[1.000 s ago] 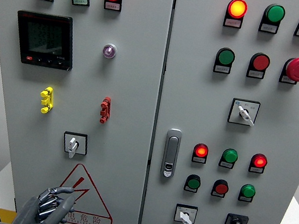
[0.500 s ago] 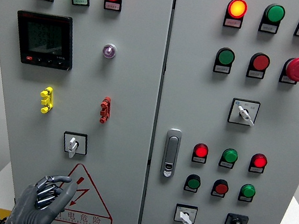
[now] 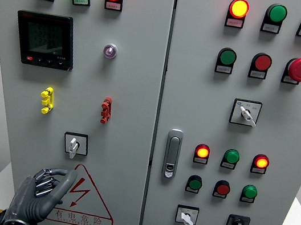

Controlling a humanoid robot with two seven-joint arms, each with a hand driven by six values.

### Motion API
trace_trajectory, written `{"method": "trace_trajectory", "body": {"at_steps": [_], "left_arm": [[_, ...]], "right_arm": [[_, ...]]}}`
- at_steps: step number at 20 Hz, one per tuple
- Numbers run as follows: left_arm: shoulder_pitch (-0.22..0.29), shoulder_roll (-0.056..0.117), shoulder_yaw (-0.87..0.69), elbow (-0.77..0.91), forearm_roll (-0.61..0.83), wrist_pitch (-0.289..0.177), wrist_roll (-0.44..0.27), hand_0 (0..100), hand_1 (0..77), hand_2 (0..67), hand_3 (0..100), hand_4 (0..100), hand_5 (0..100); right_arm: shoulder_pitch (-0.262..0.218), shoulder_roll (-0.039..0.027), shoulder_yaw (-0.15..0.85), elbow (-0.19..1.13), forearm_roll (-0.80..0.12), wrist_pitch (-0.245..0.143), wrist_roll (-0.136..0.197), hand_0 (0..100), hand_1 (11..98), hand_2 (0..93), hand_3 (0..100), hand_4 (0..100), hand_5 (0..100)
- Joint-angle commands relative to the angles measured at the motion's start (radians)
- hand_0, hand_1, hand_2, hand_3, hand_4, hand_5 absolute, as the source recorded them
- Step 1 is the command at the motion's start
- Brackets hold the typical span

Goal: Turn on light switch 1
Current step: 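Raise the left hand toward the black rotary switch below the yellow connector, then pinch the white switch lever with the left hand fingers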

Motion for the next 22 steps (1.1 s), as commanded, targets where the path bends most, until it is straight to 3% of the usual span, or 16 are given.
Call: {"method": "trace_trajectory", "body": {"at_steps": [1,8,15,22], "left_arm": [[-0.019,0.002,-0.001,0.002,0.003,0.002,0.005,0,54.8,43.2,82,94,66],[-0.048,0.015,-0.004,0.003,0.012,0.041,0.027,0,56.1,45.9,85,96,67],[-0.072,0.018,-0.005,0.008,0.014,0.043,0.033,0,61.8,46.6,85,96,69],[-0.111,0.033,-0.007,0.023,0.015,0.061,0.041,0,66.6,46.2,85,96,70]], "right_arm": [[0.001,0.0,0.0,0.0,0.0,0.0,-0.001,0,22.5,0.0,11,23,15],[0.001,0.0,0.0,0.0,0.0,0.0,-0.001,0,22.6,0.0,11,23,15],[-0.001,0.0,0.0,0.0,0.0,0.0,-0.001,0,22.6,0.0,11,23,15],[-0.001,0.0,0.0,0.0,0.0,0.0,-0.001,0,22.5,0.0,11,23,15]]}}
